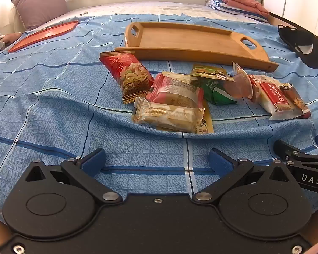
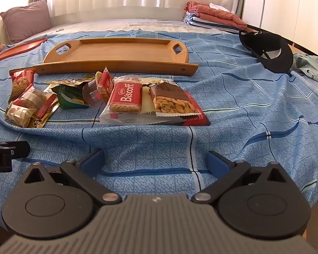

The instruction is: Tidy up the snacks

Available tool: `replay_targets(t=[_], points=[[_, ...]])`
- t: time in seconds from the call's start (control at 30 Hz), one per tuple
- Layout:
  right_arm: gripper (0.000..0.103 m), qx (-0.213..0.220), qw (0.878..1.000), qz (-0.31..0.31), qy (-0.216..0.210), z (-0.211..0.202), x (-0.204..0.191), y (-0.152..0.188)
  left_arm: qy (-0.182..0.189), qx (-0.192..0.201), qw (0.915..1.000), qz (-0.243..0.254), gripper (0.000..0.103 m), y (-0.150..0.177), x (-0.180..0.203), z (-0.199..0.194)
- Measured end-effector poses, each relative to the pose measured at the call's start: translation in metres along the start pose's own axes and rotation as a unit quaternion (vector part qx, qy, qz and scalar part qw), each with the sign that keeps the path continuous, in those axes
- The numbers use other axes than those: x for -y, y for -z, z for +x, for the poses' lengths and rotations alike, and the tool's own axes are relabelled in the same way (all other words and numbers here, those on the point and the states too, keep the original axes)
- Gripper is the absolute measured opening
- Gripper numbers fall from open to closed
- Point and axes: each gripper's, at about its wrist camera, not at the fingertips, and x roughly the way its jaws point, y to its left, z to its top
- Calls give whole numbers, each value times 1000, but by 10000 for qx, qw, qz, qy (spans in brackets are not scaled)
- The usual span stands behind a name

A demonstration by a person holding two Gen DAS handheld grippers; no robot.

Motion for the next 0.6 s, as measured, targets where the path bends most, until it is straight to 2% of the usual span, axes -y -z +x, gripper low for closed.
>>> replay_targets(t=[0.6], points=[[103,4,10000,-24,-18,0,0,1,-6,-34,10000,14,103,0,0,0]])
